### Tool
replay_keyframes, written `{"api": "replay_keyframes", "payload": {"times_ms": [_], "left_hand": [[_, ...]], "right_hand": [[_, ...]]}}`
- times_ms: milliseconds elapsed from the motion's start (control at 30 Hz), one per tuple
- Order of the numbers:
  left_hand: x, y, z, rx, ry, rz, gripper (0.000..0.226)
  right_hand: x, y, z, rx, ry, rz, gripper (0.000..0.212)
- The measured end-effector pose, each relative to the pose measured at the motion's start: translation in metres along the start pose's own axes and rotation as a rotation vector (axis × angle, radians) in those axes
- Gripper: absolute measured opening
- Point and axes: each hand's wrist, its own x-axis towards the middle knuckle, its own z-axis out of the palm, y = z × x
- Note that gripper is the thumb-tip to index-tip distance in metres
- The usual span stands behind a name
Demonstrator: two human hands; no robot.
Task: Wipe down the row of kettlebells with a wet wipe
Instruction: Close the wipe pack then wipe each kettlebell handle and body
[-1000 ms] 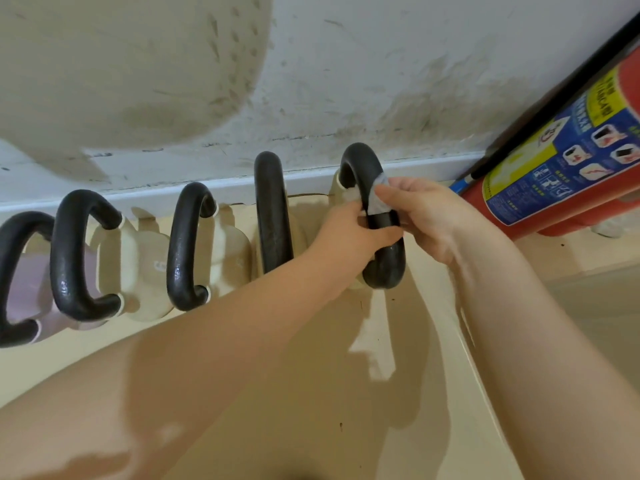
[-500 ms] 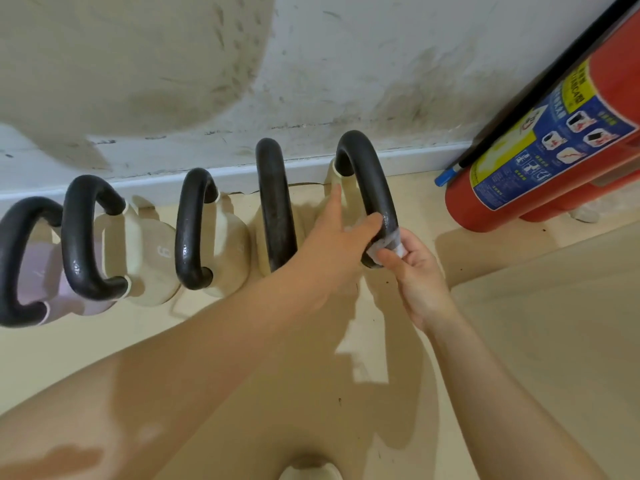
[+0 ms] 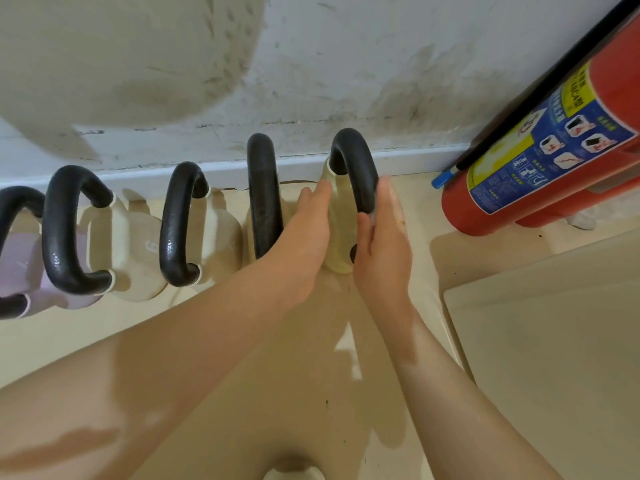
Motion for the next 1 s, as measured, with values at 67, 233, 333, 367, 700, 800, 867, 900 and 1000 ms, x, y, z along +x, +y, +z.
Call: {"api": "replay_keyframes", "payload": {"times_ms": [67,233,333,367,700,800,867,900,1000], "left_hand": [[0.002,0.004,0.001,-0.013,-0.004,-0.001,0.089],[0.009,0.012,-0.003,0.013,0.022,0.081,0.067],[0.012,0.018,-0.008,-0.079,0.147,0.074,0.038],[0.013,0.020,-0.010,-0.110,0.180,0.064,0.038],[0.016,0.026,-0.014,-0.094,0.189,0.024,0.040],[0.012,0.028,-0.013,-0.057,0.184,0.034,0.042],[0.008,0.026,-0.014,-0.063,0.172,0.034,0.052],[0.004,0.026,-0.013,-0.057,0.157,0.043,0.049],[-0.001,0.021,-0.009,-0.022,0.143,0.058,0.040]], "right_hand": [[0.028,-0.006,-0.003,-0.210,-0.073,-0.151,0.047],[0.094,-0.020,-0.010,-0.670,-0.613,-0.465,0.035],[0.113,-0.051,0.000,-1.056,-0.803,-0.537,0.030],[0.116,-0.061,0.004,-1.167,-0.856,-0.533,0.030],[0.037,-0.012,-0.009,-1.123,-0.467,-0.890,0.035],[0.028,0.022,-0.008,-1.042,-0.263,-0.999,0.039],[0.021,0.036,-0.010,-0.955,-0.118,-1.053,0.036],[0.015,0.044,-0.013,-0.941,-0.077,-1.069,0.033],[-0.003,0.068,-0.023,-0.928,-0.030,-1.107,0.040]]}}
